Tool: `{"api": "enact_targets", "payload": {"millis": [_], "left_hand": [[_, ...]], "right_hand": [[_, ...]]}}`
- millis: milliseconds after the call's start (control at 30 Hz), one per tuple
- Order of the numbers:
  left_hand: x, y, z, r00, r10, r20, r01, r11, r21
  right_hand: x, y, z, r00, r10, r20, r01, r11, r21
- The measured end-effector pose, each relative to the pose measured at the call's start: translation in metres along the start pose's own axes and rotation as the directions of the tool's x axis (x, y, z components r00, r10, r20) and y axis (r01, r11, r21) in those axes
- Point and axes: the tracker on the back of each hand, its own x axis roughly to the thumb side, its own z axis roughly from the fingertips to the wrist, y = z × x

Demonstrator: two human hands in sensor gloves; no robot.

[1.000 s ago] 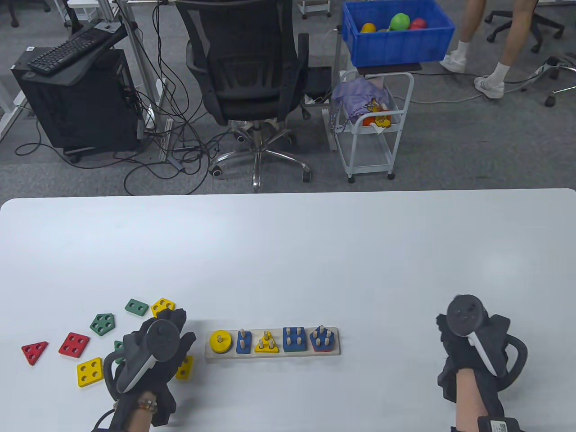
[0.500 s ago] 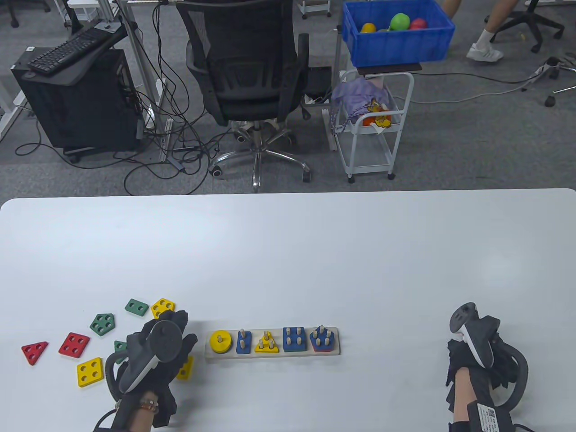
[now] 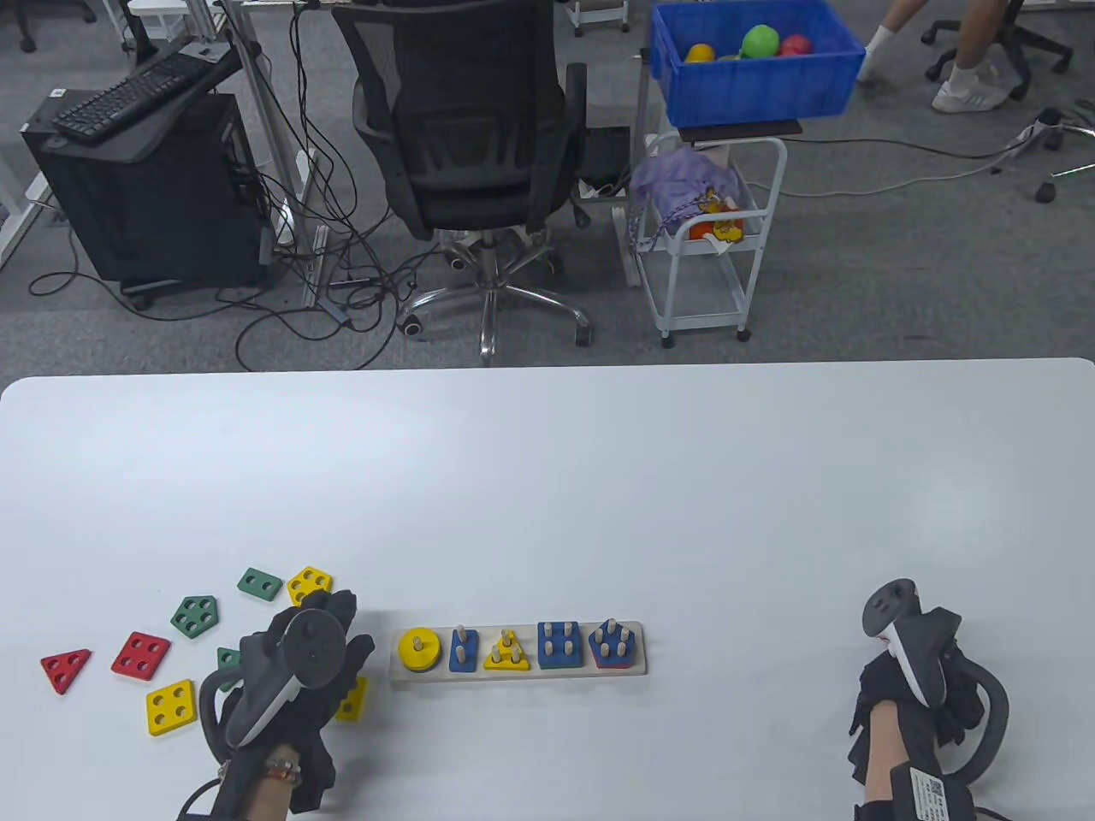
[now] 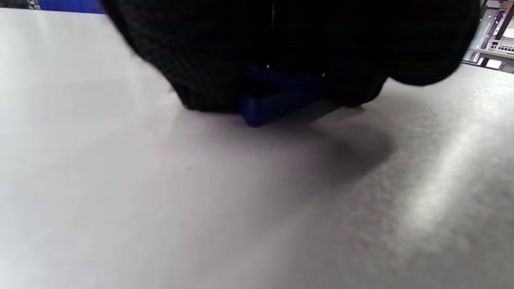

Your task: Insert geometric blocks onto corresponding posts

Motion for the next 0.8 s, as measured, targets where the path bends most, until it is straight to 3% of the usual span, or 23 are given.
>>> {"api": "enact_targets", "payload": {"millis": [133,267,433,500,533,700,767,800], "left_hand": [[0.0,0.0,0.0,1.0,0.005,0.001,-0.005,1.0,0.005],[-0.001,0.0,0.0,1.0,0.009,0.002,-0.009,1.0,0.004],[0.001,0.0,0.0,1.0,-0.001,0.006,0.001,1.0,0.007],[0.002,-0.001,0.0,1.0,-0.016,0.007,0.016,1.0,0.012],[0.002,-0.001,0.0,1.0,-0.016,0.008,0.015,1.0,0.013],[0.002,0.0,0.0,1.0,-0.014,0.01,0.013,1.0,0.021],[0.002,-0.001,0.0,1.0,-0.016,0.012,0.015,1.0,0.021],[0.002,-0.001,0.0,1.0,-0.017,0.013,0.017,1.0,0.02]], "right_hand": [[-0.007,0.001,0.0,0.999,-0.021,0.025,0.023,0.998,-0.063],[-0.011,-0.015,0.006,0.994,-0.082,0.073,0.092,0.985,-0.146],[0.006,-0.034,0.025,0.942,-0.135,0.308,0.207,0.954,-0.216],[0.034,-0.038,0.043,0.819,-0.043,0.573,0.202,0.955,-0.217],[0.047,-0.04,0.054,0.77,-0.023,0.638,0.203,0.956,-0.211],[0.104,-0.052,0.115,0.553,0.092,0.828,0.211,0.946,-0.246],[0.134,-0.051,0.15,0.408,0.134,0.903,0.213,0.948,-0.237],[0.14,-0.051,0.157,0.378,0.146,0.914,0.208,0.949,-0.237]]}}
